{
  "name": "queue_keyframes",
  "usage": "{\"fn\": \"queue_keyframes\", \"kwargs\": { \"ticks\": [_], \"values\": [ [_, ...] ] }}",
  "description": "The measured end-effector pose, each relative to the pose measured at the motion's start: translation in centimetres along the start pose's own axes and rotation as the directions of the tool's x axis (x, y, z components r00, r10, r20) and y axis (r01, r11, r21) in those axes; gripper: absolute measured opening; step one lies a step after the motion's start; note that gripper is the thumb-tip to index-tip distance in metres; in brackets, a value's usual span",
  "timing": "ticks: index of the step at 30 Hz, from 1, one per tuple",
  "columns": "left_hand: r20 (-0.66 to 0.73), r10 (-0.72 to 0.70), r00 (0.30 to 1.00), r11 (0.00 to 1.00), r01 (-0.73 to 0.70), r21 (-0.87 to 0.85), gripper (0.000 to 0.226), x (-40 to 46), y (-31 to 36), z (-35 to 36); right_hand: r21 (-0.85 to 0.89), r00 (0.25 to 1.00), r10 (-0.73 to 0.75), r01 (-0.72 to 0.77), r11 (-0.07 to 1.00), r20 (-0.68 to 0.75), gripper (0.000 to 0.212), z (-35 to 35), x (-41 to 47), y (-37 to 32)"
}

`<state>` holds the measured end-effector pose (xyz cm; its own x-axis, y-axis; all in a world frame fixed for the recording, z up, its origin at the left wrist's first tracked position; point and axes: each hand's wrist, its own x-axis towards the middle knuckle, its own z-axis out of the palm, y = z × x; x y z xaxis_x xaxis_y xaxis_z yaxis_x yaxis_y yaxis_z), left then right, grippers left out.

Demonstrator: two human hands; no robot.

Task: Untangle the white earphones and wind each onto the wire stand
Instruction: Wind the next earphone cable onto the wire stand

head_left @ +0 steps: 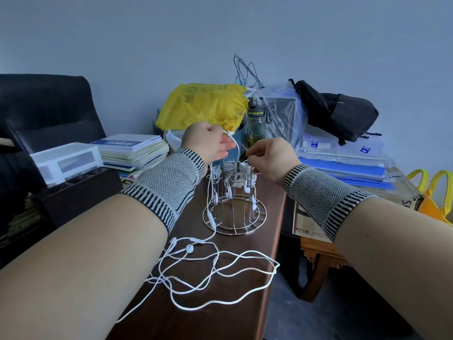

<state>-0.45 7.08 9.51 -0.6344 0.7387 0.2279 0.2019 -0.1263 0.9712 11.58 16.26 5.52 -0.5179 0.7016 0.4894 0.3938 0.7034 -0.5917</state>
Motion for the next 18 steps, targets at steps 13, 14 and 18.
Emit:
{"fn": "queue_keyframes", "kwargs": {
  "ticks": [13, 14, 18],
  "values": [
    [0.125, -0.079, 0.989, 0.871, 0.007, 0.491, 0.016, -1.6, -2.7, 0.3, 0.092, 0.996, 0.082, -0.085, 0.992, 0.031, 0.026, 0.3, -0.4, 1.2],
    [0.128, -0.063, 0.990, 0.849, -0.014, 0.528, 0.017, -1.7, -2.9, 0.2, 0.099, 0.995, 0.088, -0.093, 0.991, 0.052, 0.025, 0.5, -0.4, 1.2],
    [0.177, -0.080, 0.981, 0.806, -0.041, 0.591, 0.025, -2.0, -3.8, 0.1, 0.116, 0.989, 0.128, -0.136, 0.984, 0.069, 0.026, 1.2, -0.5, 1.6]
  ]
}}
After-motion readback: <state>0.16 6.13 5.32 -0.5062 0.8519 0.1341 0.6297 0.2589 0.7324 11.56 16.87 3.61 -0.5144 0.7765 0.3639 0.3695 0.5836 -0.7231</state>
